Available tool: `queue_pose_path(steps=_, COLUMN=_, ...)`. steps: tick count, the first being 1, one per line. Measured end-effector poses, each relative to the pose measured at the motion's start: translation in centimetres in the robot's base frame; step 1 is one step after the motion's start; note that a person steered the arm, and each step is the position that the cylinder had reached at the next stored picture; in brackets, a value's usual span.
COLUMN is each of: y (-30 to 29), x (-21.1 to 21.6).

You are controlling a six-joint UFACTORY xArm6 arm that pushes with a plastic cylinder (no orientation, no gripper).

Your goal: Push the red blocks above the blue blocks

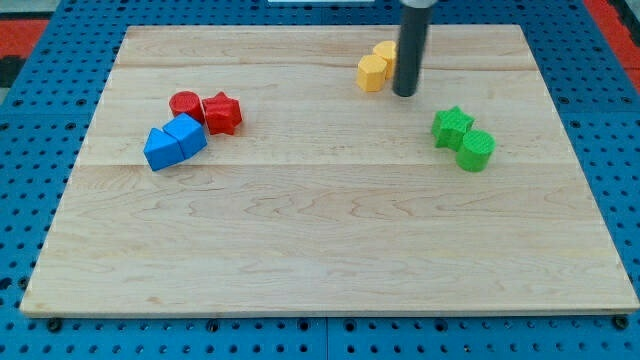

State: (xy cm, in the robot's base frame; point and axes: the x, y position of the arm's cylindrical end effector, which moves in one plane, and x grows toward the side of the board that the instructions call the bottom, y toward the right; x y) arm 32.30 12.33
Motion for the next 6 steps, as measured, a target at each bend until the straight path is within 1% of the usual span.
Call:
queue_pose_path(steps=1, y=2.3, x=3.5)
queue_pose_path(steps=3, y=5.2, x=7.3)
queue_pose_path(steps=4, y=1.6, x=3.4)
queue_pose_path(steps=5, y=-11.1, x=3.1)
queue_pose_path(steps=6, y=-19.1, x=5.7)
